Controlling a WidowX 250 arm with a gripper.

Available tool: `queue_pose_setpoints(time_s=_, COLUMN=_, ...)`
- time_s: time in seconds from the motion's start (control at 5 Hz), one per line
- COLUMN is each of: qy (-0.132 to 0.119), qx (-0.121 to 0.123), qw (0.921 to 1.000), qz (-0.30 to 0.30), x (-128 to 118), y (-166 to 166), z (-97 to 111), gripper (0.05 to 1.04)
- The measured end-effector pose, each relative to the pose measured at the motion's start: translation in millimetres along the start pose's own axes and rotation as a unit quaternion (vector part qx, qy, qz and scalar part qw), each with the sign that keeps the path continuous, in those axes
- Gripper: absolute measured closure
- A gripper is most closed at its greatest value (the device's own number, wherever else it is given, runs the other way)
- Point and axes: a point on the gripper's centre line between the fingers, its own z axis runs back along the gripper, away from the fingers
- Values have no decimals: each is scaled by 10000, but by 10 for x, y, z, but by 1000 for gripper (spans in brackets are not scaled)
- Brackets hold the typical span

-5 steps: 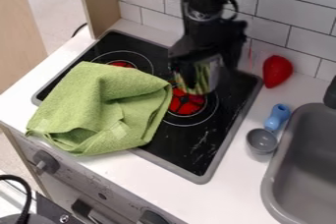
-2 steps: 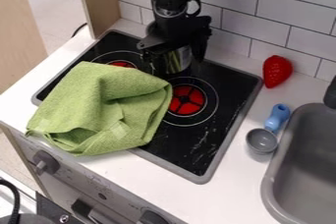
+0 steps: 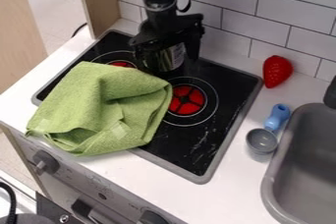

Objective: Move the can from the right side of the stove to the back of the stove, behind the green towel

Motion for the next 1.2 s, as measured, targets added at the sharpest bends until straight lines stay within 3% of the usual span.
queue_pose_setpoints(time_s=0.2, qy=-200, qx=-264, qw=9990, qz=-315, x=-179, y=-227, z=182, gripper=87)
queue_pose_setpoints(time_s=0.4, qy=18, qx=-321, qw=9945, qz=-999, x=-429, y=-307, z=228, gripper=87)
queue_pose_setpoints(time_s=0.6, qy=-190, qx=23, qw=9834, qz=-1807, x=-543, y=-121, z=255, gripper=87)
queue_pose_setpoints(time_s=0.8, qy=-393, qx=-129, qw=9764, qz=-2121, x=-486, y=153, z=292, gripper=87)
queue_pose_setpoints(time_s=1.0, qy=-464, qx=-352, qw=9730, qz=-2232, x=-260, y=492, z=391, gripper=87)
queue_pose_setpoints(time_s=1.2, qy=-956, qx=-520, qw=9583, qz=-2644, x=-32, y=844, z=454, gripper=87)
